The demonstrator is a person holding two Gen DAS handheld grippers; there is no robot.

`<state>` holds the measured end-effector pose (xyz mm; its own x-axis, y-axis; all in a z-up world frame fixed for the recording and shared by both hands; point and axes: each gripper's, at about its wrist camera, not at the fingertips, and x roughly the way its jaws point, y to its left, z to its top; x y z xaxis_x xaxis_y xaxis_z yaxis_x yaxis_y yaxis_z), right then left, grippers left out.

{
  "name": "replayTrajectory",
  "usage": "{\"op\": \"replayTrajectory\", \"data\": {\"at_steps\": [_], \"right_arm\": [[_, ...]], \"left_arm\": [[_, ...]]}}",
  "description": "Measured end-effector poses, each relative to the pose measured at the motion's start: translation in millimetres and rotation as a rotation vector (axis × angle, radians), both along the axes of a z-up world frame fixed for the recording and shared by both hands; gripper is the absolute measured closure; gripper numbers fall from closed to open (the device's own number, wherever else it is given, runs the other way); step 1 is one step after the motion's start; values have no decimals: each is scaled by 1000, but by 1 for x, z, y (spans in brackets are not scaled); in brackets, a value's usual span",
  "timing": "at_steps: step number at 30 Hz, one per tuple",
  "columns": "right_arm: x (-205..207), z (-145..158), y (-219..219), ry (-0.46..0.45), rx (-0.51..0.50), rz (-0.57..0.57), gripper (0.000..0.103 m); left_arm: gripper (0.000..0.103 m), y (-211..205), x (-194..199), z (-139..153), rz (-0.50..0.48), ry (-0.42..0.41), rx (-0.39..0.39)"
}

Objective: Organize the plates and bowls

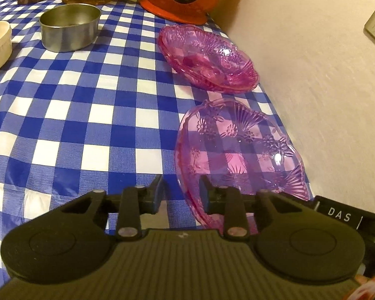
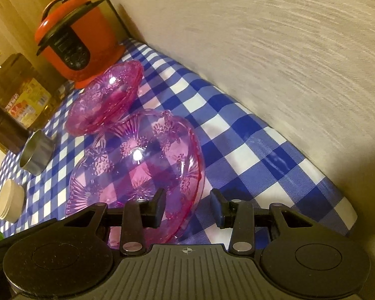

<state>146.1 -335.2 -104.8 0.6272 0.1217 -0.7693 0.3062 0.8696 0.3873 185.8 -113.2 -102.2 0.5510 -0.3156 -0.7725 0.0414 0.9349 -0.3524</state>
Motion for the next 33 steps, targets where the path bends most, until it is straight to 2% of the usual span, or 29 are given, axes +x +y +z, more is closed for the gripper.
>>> {"op": "replayTrajectory", "data": {"at_steps": [2,5,8,13,33], "right_arm": [[0,-1,1,-1,-2,5,66],[0,-1,2,0,-2,6,79],[1,-1,4,0,-8,13,83],[0,-1,4,-3,-14,11,89],[-7,6,7,-70,-15,53,89]], "left_arm": [[82,0,1,-2,0,3,-1],[86,-1,0,-2,-4,-2,-4],[91,-3,0,-1,-10,-8,-3],[92,-2,-1,2,-11,-13,1],[93,7,-12,18,-13,-59,3]]}}
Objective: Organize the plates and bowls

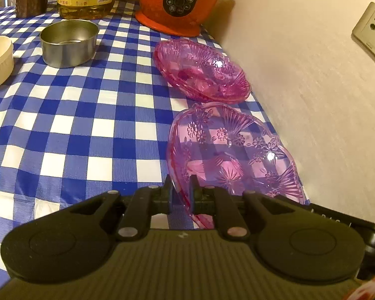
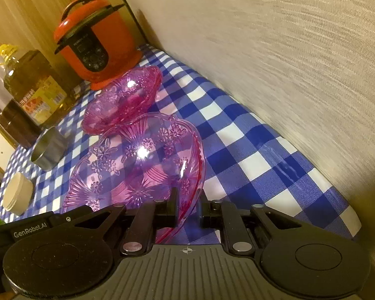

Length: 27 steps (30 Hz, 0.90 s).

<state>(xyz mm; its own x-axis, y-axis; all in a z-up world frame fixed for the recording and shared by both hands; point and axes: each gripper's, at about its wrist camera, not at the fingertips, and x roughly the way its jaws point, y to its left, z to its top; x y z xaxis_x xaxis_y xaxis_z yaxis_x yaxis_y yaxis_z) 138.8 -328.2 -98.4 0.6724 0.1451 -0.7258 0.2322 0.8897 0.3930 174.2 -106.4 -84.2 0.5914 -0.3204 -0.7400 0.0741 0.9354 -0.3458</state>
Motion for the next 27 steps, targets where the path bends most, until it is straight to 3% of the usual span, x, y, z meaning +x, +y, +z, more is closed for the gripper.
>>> {"op": "replayTrajectory", "data": {"at_steps": [14,27], "right_arm": [[1,26,-3,-42,18,-8,89],[28,54,4,-102,-12,9,89]], "left_arm": [[92,-1,2,26,-9,-50,-14],[92,9,30,45,-18,-103,-29]]}}
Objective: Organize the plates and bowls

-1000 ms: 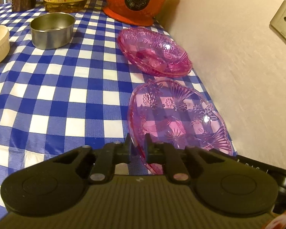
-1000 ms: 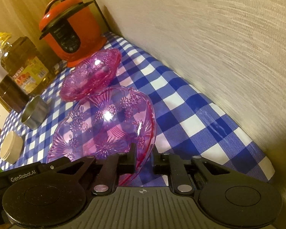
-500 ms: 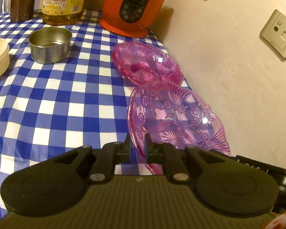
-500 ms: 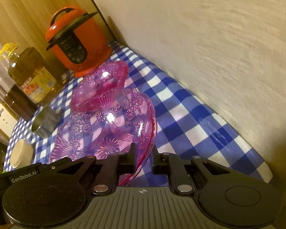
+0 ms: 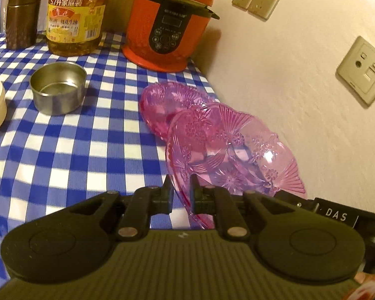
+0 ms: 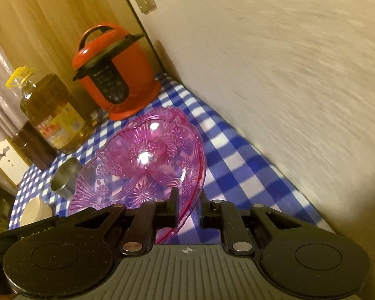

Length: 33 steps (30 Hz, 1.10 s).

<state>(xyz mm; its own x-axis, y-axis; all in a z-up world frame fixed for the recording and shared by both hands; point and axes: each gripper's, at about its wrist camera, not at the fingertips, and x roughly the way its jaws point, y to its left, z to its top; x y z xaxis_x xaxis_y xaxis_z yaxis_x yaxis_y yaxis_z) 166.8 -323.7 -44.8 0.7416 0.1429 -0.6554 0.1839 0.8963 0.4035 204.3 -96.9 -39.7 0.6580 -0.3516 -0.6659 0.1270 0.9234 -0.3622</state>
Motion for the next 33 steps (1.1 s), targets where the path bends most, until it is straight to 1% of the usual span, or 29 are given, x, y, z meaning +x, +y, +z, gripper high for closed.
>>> {"op": "replayTrajectory", "data": {"at_steps": [5,11,17,23,26,33], "right_arm": [[22,3,6,-11,-15,9,89],[60,1,10,-17,-9,0,89],[98,-5,15,-25,-9,-11,90],[127,-13,20,-31,-20,-19,89],[138,-16,22,-31,-40,-18,89],[159,-25,27,-7,-79,-11,89]], "left_arm": [[92,3,24,3,-3,-18,6],[92,5,60,1,-6,-41,10],[92,8,99,-6,0,-46,16],[92,7,131,-9,-23,-53,40],[92,6,142,-14,-30,-50,39],[91,11,156,-30,-34,-10,31]]}}
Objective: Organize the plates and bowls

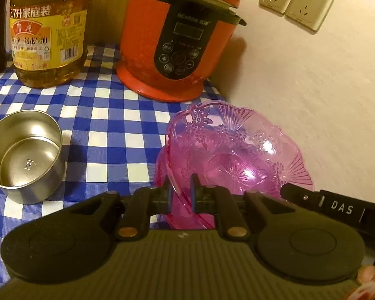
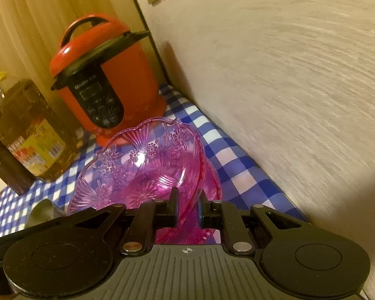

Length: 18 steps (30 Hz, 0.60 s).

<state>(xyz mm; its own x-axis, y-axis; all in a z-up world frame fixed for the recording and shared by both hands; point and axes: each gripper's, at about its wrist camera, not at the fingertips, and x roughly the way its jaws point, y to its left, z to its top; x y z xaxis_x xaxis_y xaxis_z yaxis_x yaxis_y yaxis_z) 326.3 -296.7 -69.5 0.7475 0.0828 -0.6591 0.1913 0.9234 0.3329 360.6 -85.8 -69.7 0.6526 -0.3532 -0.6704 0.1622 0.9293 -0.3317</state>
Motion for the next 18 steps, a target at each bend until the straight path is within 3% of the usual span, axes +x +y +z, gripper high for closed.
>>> {"op": "replayTrajectory", "data": {"at_steps": [7,18], "right_arm": [[5,-7,1,22,-12,2,89],[8,-15,1,45,-35,10,88]], "left_arm": [[91,-2,7,-6,-14,9,11],[88,-15,4,-8,-48,-23,103]]}}
